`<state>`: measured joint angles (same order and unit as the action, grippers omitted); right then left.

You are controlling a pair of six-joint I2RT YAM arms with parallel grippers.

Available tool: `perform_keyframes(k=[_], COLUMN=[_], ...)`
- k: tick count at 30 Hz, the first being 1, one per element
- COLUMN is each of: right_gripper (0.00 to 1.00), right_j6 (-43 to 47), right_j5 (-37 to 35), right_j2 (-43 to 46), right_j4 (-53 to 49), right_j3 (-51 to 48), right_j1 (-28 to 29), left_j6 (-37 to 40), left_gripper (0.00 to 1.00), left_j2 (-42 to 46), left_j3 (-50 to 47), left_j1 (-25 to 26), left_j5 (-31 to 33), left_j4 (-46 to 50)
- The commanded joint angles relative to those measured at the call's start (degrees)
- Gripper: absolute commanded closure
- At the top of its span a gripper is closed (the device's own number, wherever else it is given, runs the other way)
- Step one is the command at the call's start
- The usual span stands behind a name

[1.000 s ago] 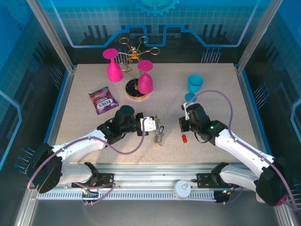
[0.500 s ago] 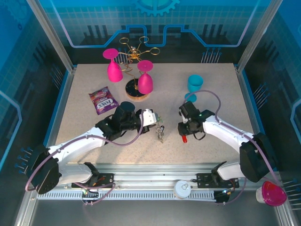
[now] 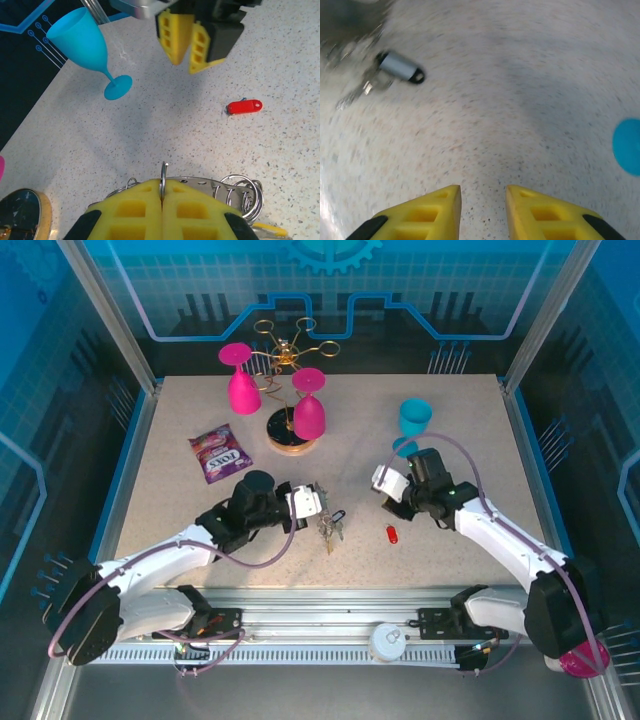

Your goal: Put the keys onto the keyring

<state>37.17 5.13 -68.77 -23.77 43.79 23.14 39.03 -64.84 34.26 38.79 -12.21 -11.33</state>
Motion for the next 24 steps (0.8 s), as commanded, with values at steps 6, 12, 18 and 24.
perform_keyframes(k=[6, 12, 18, 24], right_gripper=[0.7, 0.65, 0.64, 0.65], right_j6=[24.1, 26.0, 28.2, 28.0], right_j5=[8.6, 10.8, 9.1, 7.8], right_j2=[-7.3, -13.5, -16.2, -18.2], right_j4=[-3.6, -6.4, -6.9, -4.7], right_j3=[-1.7, -0.3, 0.1, 0.7], right_j1=[-4.7, -5.6, -5.4, -5.2], left_j6=[6.2, 7.6, 8.2, 8.8], left_gripper=[1.0, 1.0, 1.0, 1.0], left_j2=[2.1, 1.9, 1.7, 1.4], left_j3=[-2.5, -3.4, -3.6, -3.6], left_j1=[-0.3, 0.2, 0.2, 0.2], left_j5=[-2.7, -3.3, -3.2, -3.3], left_j4=[-5.0, -5.6, -5.6, -5.3])
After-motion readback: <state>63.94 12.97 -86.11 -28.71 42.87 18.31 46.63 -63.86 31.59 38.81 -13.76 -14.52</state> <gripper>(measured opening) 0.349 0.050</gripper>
